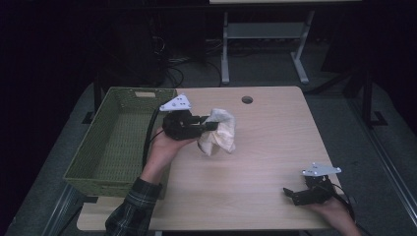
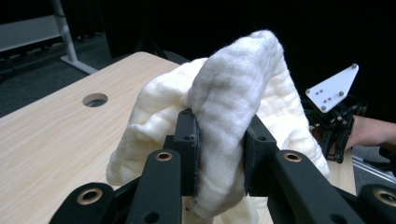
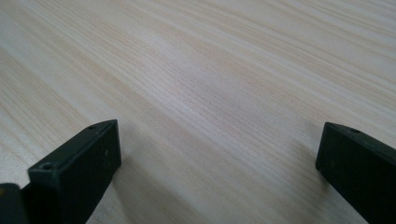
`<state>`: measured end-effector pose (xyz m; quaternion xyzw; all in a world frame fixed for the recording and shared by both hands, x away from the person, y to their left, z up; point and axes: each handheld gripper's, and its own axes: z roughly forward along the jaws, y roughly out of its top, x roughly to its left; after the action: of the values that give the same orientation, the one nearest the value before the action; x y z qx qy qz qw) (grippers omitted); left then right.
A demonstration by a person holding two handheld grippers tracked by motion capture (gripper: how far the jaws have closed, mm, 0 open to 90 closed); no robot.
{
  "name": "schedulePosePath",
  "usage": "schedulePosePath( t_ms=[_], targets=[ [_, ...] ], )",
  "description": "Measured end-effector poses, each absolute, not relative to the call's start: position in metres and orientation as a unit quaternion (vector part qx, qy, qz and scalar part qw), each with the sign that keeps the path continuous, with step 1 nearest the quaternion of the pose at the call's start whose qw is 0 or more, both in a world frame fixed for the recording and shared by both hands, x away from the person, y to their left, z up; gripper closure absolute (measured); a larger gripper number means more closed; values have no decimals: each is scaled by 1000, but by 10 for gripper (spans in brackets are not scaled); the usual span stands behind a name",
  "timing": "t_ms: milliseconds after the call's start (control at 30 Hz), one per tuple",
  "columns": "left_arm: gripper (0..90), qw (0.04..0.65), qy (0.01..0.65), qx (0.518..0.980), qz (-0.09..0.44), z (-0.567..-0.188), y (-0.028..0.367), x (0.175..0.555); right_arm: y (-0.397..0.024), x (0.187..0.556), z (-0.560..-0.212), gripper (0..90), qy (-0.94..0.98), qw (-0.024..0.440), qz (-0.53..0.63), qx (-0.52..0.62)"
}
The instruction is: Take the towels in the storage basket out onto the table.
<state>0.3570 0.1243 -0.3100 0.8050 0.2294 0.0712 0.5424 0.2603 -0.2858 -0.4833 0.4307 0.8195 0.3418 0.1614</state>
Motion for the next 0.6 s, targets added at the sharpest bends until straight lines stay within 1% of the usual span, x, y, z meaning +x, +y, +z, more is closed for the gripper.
schedulePosePath(
  t_ms=[600],
  targets=[
    [711, 500, 195, 843, 46, -349, 79, 356, -286, 260, -483, 0, 820, 162, 342, 431]
  ],
)
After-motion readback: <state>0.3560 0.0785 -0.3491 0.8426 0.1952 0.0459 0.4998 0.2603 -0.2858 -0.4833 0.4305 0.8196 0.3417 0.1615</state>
